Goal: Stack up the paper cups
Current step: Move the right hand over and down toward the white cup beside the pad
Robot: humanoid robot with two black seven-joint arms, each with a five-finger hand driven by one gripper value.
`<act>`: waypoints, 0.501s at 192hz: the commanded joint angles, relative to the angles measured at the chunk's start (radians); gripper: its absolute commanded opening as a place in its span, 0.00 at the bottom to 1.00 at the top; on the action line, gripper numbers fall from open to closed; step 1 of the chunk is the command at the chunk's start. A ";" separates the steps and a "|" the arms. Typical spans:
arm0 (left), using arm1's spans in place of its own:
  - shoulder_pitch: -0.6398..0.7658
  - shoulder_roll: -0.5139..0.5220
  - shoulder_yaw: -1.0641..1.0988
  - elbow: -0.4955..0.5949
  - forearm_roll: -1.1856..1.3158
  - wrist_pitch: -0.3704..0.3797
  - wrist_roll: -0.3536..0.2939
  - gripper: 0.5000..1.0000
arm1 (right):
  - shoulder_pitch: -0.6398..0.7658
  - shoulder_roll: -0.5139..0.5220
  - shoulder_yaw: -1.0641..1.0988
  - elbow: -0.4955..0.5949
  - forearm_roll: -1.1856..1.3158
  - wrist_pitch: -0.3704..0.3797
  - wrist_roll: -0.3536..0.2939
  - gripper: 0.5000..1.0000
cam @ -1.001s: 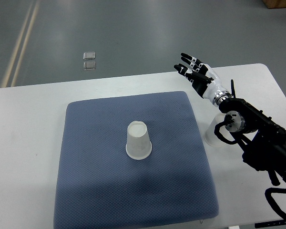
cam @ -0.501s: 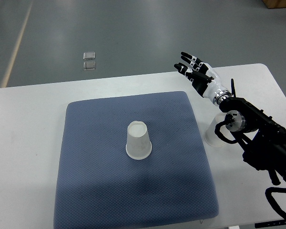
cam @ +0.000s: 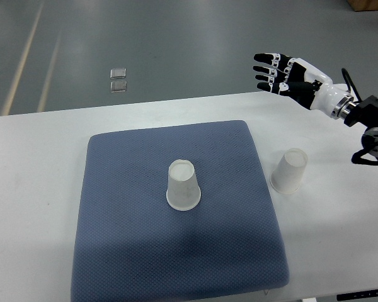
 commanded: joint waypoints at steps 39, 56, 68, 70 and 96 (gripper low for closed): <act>0.000 0.000 0.000 0.000 0.000 0.000 0.000 1.00 | -0.003 -0.230 -0.005 0.140 -0.244 0.076 0.023 0.84; 0.000 0.000 0.000 0.000 0.000 0.000 0.000 1.00 | -0.008 -0.247 -0.007 0.157 -0.345 0.076 0.049 0.84; 0.000 0.000 0.000 0.000 0.000 0.000 0.000 1.00 | -0.011 -0.248 -0.013 0.166 -0.424 0.076 0.066 0.84; 0.000 0.000 0.000 0.000 0.000 0.000 0.000 1.00 | -0.011 -0.248 -0.015 0.167 -0.436 0.076 0.069 0.84; 0.000 0.000 0.000 0.000 0.000 0.000 0.000 1.00 | -0.014 -0.262 -0.041 0.204 -0.559 0.076 0.107 0.83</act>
